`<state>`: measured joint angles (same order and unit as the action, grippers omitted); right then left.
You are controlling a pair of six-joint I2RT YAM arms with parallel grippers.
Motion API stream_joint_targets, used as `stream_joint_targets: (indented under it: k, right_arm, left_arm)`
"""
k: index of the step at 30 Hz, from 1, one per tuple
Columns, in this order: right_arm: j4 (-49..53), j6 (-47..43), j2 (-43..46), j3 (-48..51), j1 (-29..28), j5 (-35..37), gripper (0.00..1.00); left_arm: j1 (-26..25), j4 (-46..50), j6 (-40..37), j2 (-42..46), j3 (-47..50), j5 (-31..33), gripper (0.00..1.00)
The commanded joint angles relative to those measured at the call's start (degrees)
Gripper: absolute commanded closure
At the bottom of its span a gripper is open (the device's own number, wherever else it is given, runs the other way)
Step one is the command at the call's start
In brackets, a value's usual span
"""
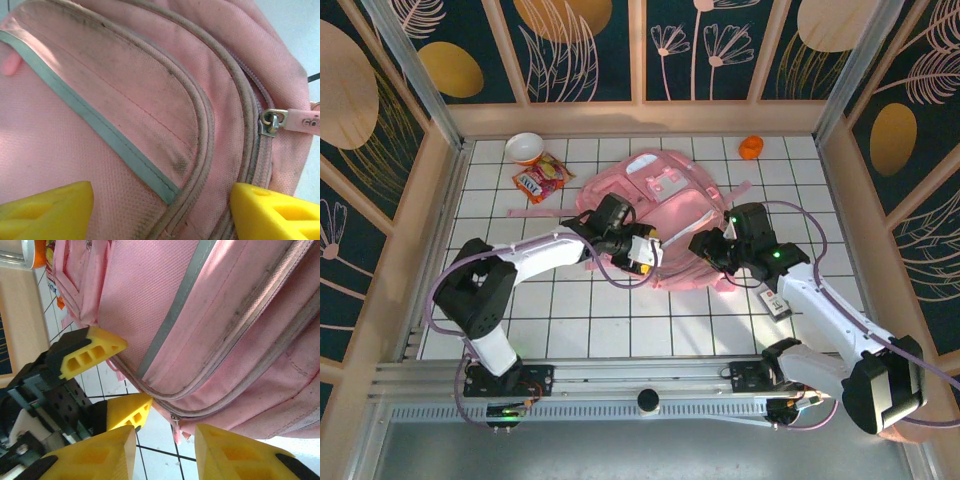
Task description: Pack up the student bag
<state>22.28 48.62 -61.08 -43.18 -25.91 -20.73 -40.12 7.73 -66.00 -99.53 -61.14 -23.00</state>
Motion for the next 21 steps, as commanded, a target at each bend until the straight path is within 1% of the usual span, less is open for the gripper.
stream_joint_targets:
  k: [1, 5, 6, 7, 8, 11, 14, 18, 21]
  right_arm:
    - [-1.28, 0.45, -0.36, -0.51, 0.34, -0.35, 0.64]
    - [-1.19, 0.35, -0.12, -0.38, 0.29, -0.19, 0.64]
    - [-1.19, 0.30, 0.05, -0.22, 0.33, -0.03, 0.64]
    - [-1.17, 0.20, 0.27, -0.20, 0.32, 0.03, 0.64]
    - [-1.10, 0.02, 0.51, -0.09, 0.33, 0.15, 0.64]
    - [-0.27, -0.54, 1.43, -0.06, 0.34, 1.01, 0.64]
    - [0.47, -0.80, 2.69, -0.15, 0.40, 2.13, 0.64]
    - [0.12, -0.17, 4.01, -0.58, 1.34, 2.29, 0.63]
    - [-3.62, 2.26, 4.43, -0.62, 3.33, -2.09, 0.63]
  left_arm:
    - [-0.43, -1.38, -0.72, -2.97, -1.47, 2.24, 0.29]
    - [-0.43, -4.48, 1.14, -4.88, -2.21, 4.05, 0.31]
    - [-0.44, -5.67, 1.97, -5.14, -2.22, 4.12, 0.33]
    - [-0.42, -6.38, 2.69, -5.21, -2.30, 3.90, 0.38]
    - [-0.43, -7.19, 3.93, -5.17, -2.39, 3.34, 0.45]
    - [-0.41, -9.47, 8.37, -3.07, -1.53, 0.25, 0.74]
    - [-0.43, -13.64, 13.99, 0.87, 1.28, -1.73, 1.00]
    - [-0.44, -16.13, 22.39, 7.19, 3.43, -4.27, 1.00]
    - [-0.42, -18.74, 28.25, 11.15, 5.07, -4.94, 1.00]
